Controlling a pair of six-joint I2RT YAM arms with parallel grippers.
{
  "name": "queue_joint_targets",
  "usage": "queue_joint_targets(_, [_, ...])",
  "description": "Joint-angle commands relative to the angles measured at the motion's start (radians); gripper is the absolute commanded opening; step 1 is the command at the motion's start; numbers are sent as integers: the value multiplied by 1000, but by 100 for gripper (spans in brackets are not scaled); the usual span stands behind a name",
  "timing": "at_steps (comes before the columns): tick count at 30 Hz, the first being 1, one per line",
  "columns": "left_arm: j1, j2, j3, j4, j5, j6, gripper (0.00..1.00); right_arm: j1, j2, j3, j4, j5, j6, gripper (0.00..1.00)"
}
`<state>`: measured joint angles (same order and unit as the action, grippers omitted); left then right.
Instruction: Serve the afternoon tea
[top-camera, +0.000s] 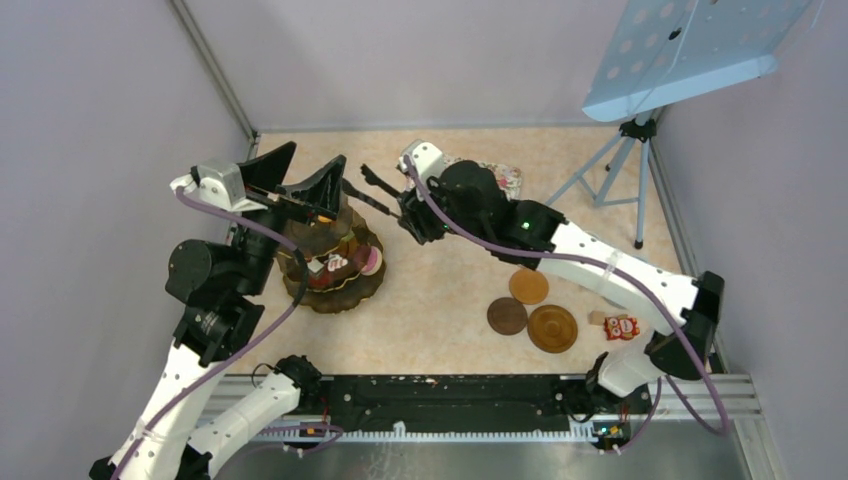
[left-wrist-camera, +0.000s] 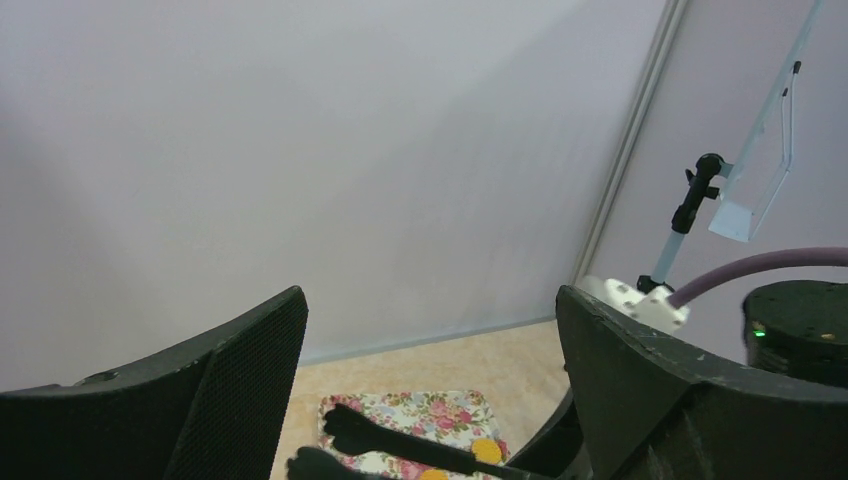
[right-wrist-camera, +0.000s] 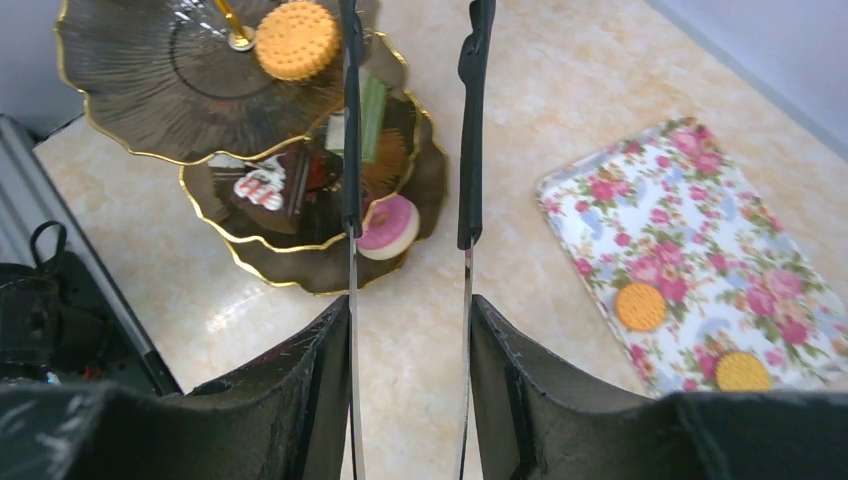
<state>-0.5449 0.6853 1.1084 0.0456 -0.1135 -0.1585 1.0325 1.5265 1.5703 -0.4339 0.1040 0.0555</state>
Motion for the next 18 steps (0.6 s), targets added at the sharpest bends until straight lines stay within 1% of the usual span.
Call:
queue_joint_targets(1, [-4,-9,-15,43,-12,22,99,-13,-165,-63,42,143,4,42])
queue_joint_targets(3, [-4,-14,-26,50,-21,28,99,-62,-195,-102,21,163,19,41])
queue_joint_targets(6, [-4,-18,-40,57,-26,32,99,-187,-205,-160,-10,119,71,38])
queue_joint_targets(8, [-4,-16,-42,56,-26,37,99,-252,-191,-178,-29,100,102,38])
queue_joint_targets(12, [-4,-20,-50,55,-37,46,99,-340,-48,-94,-169,115,153,40])
queue_joint_targets(14, [-3,-21,-58,58,-41,51,99,-349,29,-43,-240,156,162,41])
queue_joint_targets(18, [-3,-22,-68,60,-47,60,99,-351,140,21,-311,195,162,41])
